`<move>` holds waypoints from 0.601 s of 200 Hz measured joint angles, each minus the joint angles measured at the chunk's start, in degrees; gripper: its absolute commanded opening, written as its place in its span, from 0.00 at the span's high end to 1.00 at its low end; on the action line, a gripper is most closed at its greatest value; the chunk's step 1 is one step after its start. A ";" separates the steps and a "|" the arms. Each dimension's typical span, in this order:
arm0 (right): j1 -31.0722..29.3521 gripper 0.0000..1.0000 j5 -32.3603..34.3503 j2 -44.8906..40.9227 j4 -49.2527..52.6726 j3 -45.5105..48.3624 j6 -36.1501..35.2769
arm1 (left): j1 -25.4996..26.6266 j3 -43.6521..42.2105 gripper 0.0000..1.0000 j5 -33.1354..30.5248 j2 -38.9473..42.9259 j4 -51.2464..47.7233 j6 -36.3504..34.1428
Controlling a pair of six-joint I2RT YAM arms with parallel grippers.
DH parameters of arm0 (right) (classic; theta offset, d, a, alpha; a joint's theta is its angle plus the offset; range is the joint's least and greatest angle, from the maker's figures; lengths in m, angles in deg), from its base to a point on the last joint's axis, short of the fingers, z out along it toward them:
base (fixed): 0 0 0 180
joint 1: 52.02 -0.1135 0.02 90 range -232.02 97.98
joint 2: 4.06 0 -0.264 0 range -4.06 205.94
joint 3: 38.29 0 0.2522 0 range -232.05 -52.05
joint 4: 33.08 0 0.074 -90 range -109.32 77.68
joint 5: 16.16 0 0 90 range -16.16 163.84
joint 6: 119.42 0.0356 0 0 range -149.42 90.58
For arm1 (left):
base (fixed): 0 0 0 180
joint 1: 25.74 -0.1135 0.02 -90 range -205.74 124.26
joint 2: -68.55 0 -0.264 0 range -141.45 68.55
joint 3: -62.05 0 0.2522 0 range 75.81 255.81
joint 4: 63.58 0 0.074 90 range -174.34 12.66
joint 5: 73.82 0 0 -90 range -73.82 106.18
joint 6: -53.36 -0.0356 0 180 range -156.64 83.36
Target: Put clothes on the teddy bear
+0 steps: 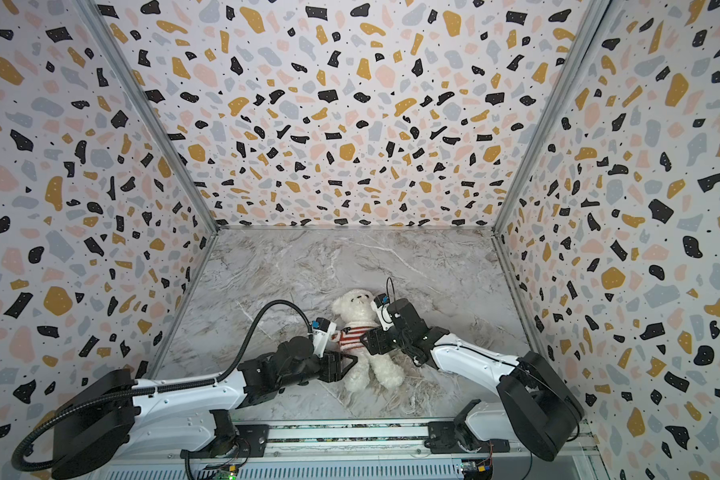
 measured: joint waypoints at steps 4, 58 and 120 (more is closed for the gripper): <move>0.00 0.28 0.13 0.15 -0.13 0.00 -0.13 | -0.02 -0.28 0.35 -0.22 1.14 -0.81 -0.09; 0.00 0.43 1.40 1.64 -1.33 0.00 -1.46 | -6.25 -1.11 0.48 -1.99 15.08 -10.16 -0.66; -0.35 0.53 1.95 0.28 -1.51 1.27 -1.90 | -14.45 -0.48 0.72 -2.47 13.86 -12.52 -1.36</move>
